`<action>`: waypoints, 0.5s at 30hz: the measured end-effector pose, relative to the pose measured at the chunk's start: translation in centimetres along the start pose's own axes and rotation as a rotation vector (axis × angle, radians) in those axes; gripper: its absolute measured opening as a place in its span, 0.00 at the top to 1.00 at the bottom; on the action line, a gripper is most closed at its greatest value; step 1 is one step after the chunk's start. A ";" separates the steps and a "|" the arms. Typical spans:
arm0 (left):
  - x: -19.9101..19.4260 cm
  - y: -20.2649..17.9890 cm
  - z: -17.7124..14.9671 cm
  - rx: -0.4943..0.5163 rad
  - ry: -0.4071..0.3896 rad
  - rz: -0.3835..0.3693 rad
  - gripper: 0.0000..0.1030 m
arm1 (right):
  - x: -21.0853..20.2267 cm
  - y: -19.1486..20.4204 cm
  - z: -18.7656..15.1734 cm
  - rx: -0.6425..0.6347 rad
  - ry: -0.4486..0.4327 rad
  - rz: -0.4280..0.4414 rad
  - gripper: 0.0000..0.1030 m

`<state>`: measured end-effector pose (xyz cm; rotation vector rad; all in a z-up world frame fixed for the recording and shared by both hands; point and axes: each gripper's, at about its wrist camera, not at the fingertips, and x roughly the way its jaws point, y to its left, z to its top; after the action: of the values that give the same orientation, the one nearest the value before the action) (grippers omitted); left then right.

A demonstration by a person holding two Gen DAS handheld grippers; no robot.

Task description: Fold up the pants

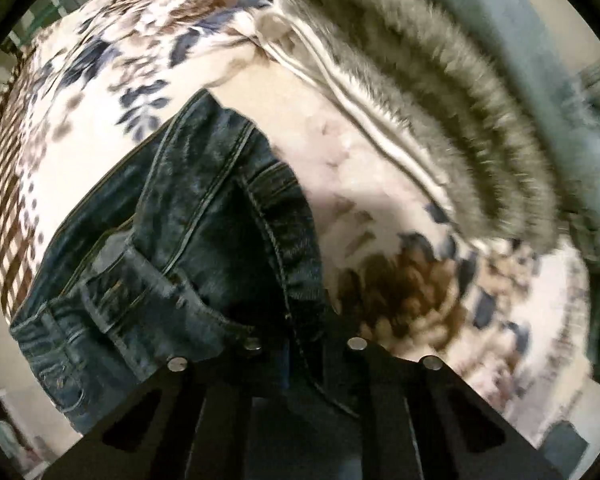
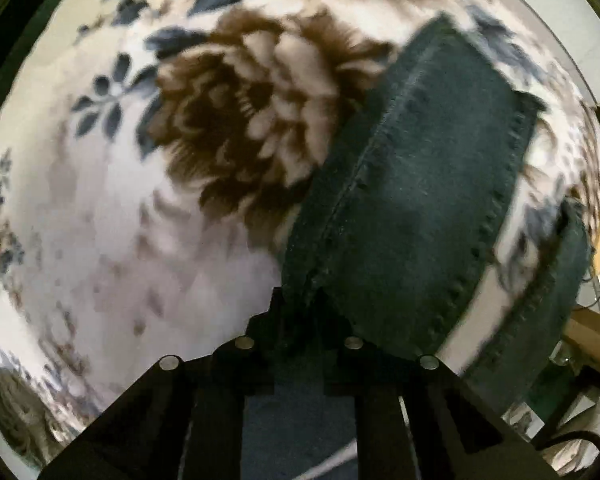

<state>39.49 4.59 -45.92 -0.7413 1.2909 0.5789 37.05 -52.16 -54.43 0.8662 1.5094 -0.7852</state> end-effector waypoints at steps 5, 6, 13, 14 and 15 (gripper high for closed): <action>-5.3 7.3 -0.5 -0.044 -0.019 -0.156 0.92 | -6.5 -1.8 -3.7 -0.079 -0.091 0.066 0.91; -6.0 9.0 -0.4 -0.054 -0.021 -0.186 0.92 | -8.0 -2.5 -4.9 -0.093 -0.109 0.086 0.91; -4.1 19.2 -5.7 -0.135 0.055 -0.252 0.92 | -11.1 -11.2 -10.2 -0.143 -0.193 0.082 0.91; -2.9 20.2 -6.5 -0.151 0.072 -0.242 0.92 | -10.5 -12.7 -11.2 -0.141 -0.181 0.077 0.91; -1.9 21.6 -7.2 -0.166 0.090 -0.238 0.92 | -9.7 -14.2 -12.1 -0.130 -0.173 0.060 0.92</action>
<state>18.35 13.04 -48.33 -1.0529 1.2245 0.4676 19.35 -49.72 -43.39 0.7246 1.3603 -0.6915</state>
